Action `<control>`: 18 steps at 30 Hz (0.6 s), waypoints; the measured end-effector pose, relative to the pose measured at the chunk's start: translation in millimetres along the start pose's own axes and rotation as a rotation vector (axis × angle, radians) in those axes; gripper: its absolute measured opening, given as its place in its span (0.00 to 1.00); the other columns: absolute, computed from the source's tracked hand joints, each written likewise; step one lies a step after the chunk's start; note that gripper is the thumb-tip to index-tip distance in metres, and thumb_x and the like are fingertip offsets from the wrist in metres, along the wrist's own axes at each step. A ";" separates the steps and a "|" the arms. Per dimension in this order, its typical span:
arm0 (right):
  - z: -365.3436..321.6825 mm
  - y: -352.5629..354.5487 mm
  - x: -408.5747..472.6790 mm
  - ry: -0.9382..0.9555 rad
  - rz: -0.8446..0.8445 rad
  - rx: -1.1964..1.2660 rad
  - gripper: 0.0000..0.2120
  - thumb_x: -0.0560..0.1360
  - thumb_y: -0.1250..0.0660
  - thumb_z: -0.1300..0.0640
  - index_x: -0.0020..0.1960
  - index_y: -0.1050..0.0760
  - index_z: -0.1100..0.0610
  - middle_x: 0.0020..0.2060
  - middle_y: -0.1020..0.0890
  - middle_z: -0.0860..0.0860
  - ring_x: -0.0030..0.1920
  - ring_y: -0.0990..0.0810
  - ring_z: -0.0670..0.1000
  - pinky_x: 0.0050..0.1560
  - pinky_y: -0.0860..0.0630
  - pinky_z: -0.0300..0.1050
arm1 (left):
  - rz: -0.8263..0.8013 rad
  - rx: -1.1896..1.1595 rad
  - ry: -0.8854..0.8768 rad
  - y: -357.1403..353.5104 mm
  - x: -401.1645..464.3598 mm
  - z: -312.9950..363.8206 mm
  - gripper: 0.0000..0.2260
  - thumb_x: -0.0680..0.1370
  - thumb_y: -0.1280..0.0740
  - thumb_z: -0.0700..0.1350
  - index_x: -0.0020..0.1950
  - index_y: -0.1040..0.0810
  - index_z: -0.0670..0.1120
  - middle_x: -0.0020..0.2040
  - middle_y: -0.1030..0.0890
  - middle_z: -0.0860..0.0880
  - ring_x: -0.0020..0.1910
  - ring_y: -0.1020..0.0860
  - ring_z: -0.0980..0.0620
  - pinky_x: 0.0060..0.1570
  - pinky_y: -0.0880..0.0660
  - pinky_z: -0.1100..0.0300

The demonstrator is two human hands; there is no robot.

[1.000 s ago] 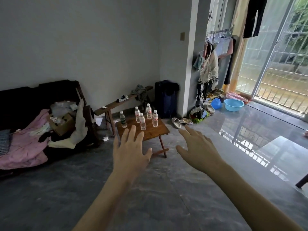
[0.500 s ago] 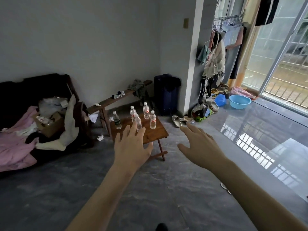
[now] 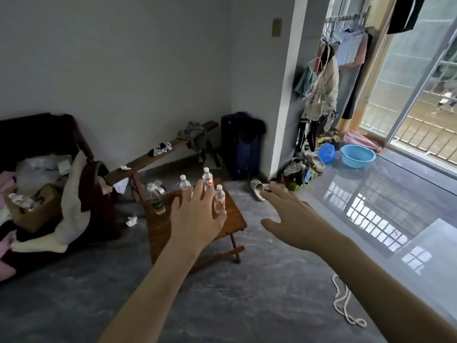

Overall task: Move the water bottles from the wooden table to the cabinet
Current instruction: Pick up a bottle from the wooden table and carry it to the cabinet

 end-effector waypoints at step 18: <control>124.4 38.0 261.7 0.120 -0.129 -0.034 0.30 0.79 0.39 0.45 0.78 0.44 0.48 0.80 0.48 0.48 0.77 0.43 0.54 0.75 0.41 0.59 | -0.115 0.048 0.178 -50.2 229.0 28.2 0.31 0.81 0.38 0.63 0.81 0.41 0.55 0.84 0.47 0.47 0.82 0.45 0.44 0.77 0.42 0.43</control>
Point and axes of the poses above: each hand's wrist, its own x-axis towards the middle knuckle, its own y-axis out of the back of the hand, z = x × y, the point moved 3 cm from there along x, towards the middle knuckle
